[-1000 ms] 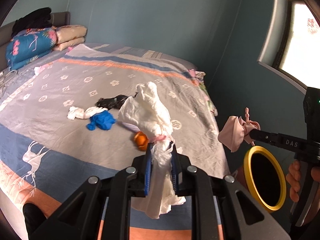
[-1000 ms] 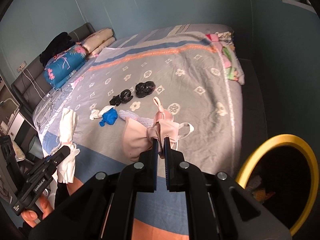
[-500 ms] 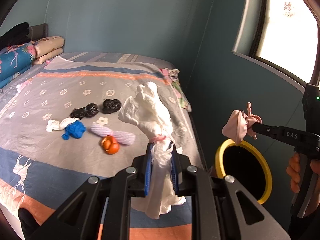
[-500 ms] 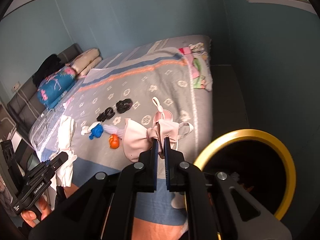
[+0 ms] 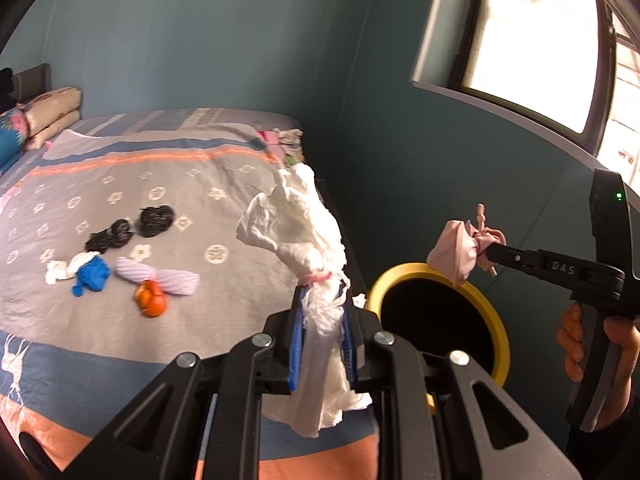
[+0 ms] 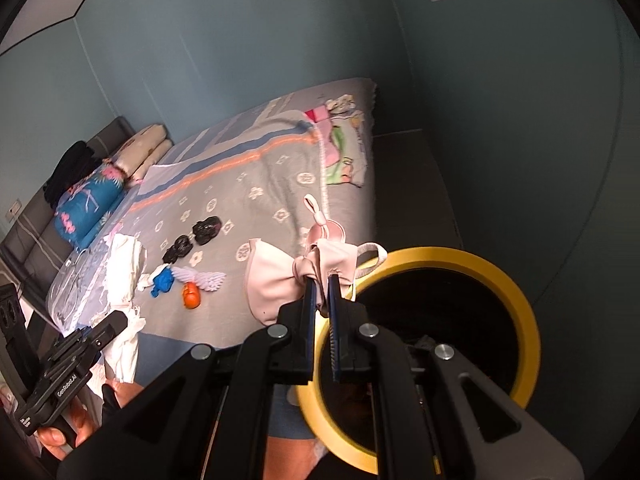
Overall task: Collect trash
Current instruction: 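Carry the white tissue and pink bra over the yellow-rimmed bin with both tools, then open both tools to drop the tissue and bra into the bin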
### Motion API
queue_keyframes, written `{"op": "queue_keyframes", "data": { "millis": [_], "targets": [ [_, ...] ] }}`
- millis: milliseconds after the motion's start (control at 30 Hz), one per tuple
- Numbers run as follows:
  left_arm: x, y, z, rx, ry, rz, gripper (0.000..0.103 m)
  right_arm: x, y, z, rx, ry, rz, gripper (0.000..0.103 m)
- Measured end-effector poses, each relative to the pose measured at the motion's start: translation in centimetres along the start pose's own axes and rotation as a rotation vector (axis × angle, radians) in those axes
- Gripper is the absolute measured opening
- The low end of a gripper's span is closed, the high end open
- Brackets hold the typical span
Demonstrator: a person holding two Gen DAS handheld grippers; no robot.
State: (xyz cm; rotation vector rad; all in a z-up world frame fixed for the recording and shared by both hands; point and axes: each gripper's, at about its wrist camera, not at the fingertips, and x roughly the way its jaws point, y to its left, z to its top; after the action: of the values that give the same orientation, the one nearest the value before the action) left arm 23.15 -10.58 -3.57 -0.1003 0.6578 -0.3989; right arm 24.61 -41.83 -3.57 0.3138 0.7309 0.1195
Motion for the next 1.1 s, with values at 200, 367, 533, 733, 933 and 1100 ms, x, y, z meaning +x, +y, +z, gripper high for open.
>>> {"op": "queue_keyframes", "data": {
  "millis": [200, 367, 533, 733, 933, 1100],
  "targets": [
    [1.6, -3.6, 0.1, 0.062, 0.012, -0.054, 0.015, -0.4, -3.2, -0.4, 0.048, -0.003, -0.033, 0.006],
    [3.7, -6.1, -0.1, 0.085, 0.044, -0.111, 0.015, -0.4, -5.2, -0.8, 0.075, -0.006, -0.065, 0.006],
    [6.5, -8.2, -0.8, 0.092, 0.083, -0.145, 0.016, 0.3, -7.1, -0.9, 0.1, -0.002, -0.112, 0.006],
    [9.9, -10.0, -2.0, 0.069, 0.149, -0.171, 0.016, 1.7, -8.8, -1.4, 0.121, 0.011, -0.184, 0.007],
    [11.2, -10.7, -2.7, 0.063, 0.182, -0.195, 0.03, 2.9, -10.0, -1.9, 0.149, 0.038, -0.218, 0.007],
    [10.5, -9.5, -2.8, 0.04, 0.163, -0.188, 0.049, 3.0, -11.0, -2.2, 0.171, 0.043, -0.244, 0.013]
  ]
}}
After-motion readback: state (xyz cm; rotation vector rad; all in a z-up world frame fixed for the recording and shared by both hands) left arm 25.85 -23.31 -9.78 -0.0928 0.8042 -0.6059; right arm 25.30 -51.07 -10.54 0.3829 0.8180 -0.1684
